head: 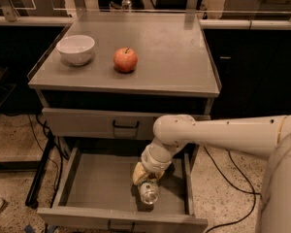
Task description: Place 7up can into middle drawer
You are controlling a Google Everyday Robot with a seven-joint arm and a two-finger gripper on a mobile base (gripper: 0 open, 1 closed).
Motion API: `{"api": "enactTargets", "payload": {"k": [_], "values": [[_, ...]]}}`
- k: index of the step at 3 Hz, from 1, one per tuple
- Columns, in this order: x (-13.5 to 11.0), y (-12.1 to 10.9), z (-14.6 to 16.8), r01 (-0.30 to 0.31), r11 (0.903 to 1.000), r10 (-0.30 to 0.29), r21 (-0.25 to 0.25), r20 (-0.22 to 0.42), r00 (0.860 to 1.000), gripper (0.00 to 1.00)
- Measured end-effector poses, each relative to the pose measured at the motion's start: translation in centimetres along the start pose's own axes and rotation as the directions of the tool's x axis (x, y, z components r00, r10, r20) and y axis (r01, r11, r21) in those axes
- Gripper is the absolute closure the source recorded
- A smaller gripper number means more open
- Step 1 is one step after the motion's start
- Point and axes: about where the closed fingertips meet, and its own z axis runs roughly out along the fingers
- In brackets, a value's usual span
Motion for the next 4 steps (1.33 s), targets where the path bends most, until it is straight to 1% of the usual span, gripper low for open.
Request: {"api": "enactTargets", "payload": {"k": [1, 2, 3, 4], "values": [[-1.1, -1.0, 0.2, -0.038, 0.9992, 0.037, 0.015, 0.04, 0.999, 1.0], [-1.1, -1.0, 0.2, -0.04, 0.9991, 0.039, 0.015, 0.042, 0.998, 1.0], [-1.0, -1.1, 0.9, -0.052, 0.9987, 0.052, 0.004, 0.029, 0.998, 1.0], [-2.1, -2.1, 2.5, -0.109, 0.9941, 0.109, -0.003, 0.052, 0.993, 1.0]]}}
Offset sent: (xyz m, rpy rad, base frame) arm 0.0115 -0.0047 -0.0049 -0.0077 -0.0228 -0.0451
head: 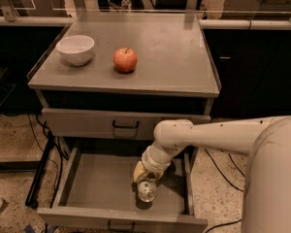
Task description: Place 7up can into middle drawer
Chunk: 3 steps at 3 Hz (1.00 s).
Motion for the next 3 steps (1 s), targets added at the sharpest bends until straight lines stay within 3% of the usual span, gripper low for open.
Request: {"api": "enactTargets", "payload": {"k": [1, 2, 3], "values": [[-1.7, -1.1, 0.8, -0.059, 0.9982, 0.06, -0.007, 0.062, 0.996, 1.0], [-1.7, -1.1, 0.8, -0.059, 0.9982, 0.06, -0.007, 0.062, 0.996, 1.0], [-1.7, -1.8, 2.4, -0.097, 0.9953, 0.097, -0.006, 0.058, 0.994, 1.0]]}}
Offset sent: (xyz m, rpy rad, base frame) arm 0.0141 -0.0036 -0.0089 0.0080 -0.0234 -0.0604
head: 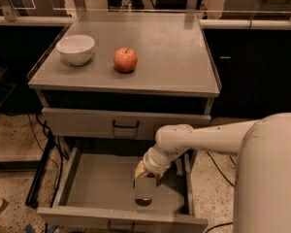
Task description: Place 7up can into middle drawer
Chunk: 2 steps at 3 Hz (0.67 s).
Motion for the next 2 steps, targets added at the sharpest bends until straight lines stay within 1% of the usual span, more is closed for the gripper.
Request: {"api": "enactTargets", "payload": {"k": [1, 2], "values": [[-0.53, -1.58, 1.86, -0.072, 0.9974, 0.072, 0.0, 0.038, 0.997, 1.0], [-0.53, -1.59, 1.87, -0.073, 0.9974, 0.073, 0.0, 0.039, 0.997, 1.0]]}}
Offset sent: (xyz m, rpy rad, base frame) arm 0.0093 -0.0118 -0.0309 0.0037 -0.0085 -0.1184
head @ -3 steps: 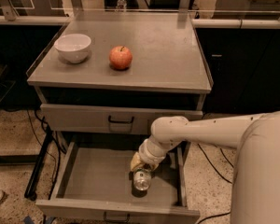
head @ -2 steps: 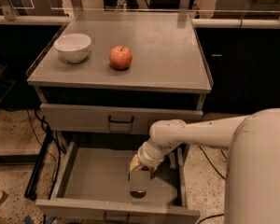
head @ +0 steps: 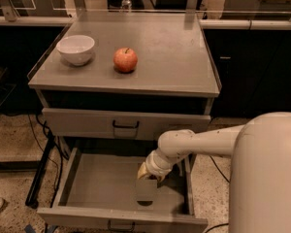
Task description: Place 7up can into middle drawer
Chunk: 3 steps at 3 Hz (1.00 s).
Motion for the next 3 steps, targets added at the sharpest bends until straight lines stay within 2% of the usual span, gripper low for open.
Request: {"api": "enactTargets", "payload": {"k": [1, 3], "values": [[0.8, -0.9, 1.8, -0.043, 0.9991, 0.042, -0.005, -0.034, 0.999, 1.0], [1.5, -2.5, 5.3, -0.109, 0.9939, 0.108, -0.011, -0.064, 0.992, 1.0]]}}
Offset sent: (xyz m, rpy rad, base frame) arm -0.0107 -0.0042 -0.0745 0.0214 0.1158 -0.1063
